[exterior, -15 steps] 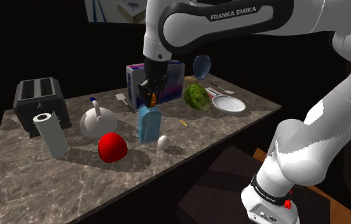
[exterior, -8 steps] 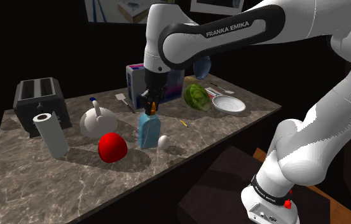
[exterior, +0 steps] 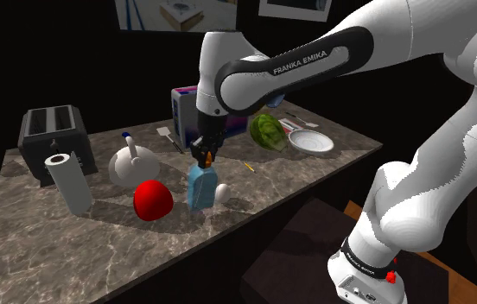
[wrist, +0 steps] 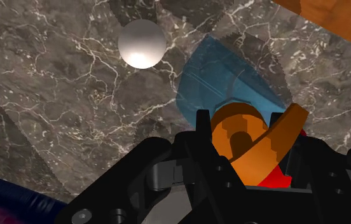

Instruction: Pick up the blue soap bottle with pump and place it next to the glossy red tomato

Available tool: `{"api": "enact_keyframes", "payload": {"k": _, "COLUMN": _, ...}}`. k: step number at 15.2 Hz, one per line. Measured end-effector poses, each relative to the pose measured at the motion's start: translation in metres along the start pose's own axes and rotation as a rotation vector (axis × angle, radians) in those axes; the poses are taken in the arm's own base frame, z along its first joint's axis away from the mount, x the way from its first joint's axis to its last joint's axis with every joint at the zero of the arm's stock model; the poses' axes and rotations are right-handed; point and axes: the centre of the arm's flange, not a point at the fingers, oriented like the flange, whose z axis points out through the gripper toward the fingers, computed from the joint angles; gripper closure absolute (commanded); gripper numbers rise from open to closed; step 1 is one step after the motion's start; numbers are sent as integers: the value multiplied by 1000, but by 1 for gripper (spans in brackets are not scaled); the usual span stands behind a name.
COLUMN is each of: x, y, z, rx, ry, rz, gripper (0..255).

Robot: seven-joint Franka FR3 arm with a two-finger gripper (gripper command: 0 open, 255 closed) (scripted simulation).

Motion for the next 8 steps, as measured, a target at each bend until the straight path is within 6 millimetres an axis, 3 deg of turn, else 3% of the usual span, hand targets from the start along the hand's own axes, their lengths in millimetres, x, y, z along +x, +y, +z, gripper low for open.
{"api": "enact_keyframes", "payload": {"k": 8, "x": -3, "y": 0, "z": 35, "rx": 0, "ry": 0, "rz": 0, "gripper": 255}}
